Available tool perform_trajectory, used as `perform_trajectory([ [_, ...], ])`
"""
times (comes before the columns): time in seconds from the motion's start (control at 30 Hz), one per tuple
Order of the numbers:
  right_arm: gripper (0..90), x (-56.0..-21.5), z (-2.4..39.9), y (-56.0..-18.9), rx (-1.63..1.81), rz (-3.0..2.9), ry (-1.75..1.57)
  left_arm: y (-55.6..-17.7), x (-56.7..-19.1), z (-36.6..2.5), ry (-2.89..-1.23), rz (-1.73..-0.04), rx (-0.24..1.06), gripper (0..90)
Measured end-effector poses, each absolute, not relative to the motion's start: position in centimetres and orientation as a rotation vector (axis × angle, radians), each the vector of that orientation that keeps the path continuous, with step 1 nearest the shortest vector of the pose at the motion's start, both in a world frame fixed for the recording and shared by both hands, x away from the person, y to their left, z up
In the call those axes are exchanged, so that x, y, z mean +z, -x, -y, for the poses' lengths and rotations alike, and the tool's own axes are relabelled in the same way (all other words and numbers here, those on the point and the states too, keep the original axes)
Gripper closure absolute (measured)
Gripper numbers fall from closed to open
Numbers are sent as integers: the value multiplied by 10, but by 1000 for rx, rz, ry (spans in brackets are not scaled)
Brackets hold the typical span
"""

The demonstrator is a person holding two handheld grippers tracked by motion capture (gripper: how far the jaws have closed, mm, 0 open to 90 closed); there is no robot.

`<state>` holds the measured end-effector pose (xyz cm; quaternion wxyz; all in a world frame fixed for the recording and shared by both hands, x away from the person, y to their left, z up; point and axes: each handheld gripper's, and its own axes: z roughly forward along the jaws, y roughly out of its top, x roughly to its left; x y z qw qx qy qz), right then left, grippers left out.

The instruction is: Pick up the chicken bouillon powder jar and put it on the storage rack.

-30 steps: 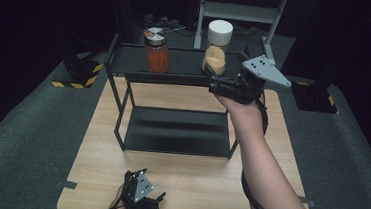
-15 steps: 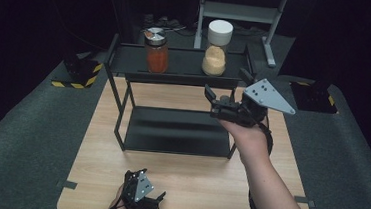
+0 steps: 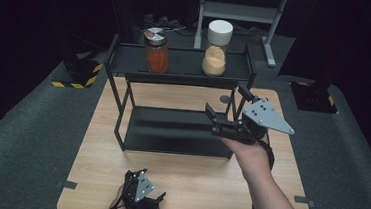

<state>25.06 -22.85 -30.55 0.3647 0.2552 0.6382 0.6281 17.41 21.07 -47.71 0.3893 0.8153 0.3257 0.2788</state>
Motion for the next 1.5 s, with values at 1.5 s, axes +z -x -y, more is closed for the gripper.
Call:
perform_trajectory([
  [1.5, 0, -486, 274, -195, 1296, -1929, -882, -171, -478, -209, -2078, -805, 729, 12],
])
